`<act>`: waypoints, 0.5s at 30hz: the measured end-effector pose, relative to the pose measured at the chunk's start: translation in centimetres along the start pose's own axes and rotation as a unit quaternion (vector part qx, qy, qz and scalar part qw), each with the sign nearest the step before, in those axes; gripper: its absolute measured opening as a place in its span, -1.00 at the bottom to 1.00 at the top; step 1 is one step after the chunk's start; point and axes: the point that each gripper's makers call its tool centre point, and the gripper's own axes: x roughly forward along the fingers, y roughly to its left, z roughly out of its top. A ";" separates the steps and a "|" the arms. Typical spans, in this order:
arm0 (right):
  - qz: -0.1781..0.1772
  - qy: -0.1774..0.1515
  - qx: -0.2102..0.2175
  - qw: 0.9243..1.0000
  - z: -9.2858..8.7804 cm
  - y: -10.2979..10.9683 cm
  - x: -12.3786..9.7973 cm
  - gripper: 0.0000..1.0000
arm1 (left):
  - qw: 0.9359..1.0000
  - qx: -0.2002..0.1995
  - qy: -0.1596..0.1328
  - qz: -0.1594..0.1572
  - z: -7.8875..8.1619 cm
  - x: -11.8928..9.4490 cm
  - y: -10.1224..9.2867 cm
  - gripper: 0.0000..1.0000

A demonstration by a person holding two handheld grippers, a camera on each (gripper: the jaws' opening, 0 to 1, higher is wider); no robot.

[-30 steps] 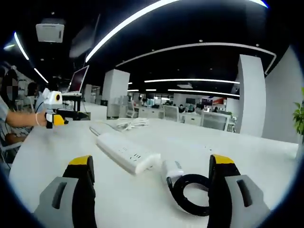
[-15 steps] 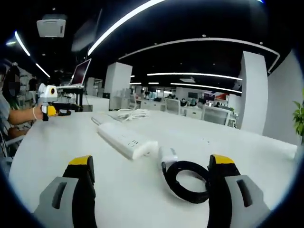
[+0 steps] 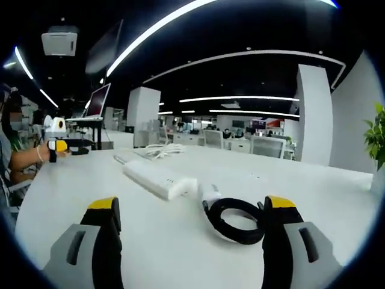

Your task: Straighten the power strip on the desk, plug the charger into it

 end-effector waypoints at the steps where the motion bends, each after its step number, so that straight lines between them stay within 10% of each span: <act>1: 0.001 0.001 -0.001 1.000 -0.1 0.0 0.0 0.96 | 1.000 0.001 -0.002 0.003 0.0 -0.1 -0.1 0.98; 15: 0.012 0.038 0.004 0.999 -1.7 -1.2 1.0 0.76 | 1.000 0.020 0.004 0.004 -0.4 -0.4 -1.5 0.98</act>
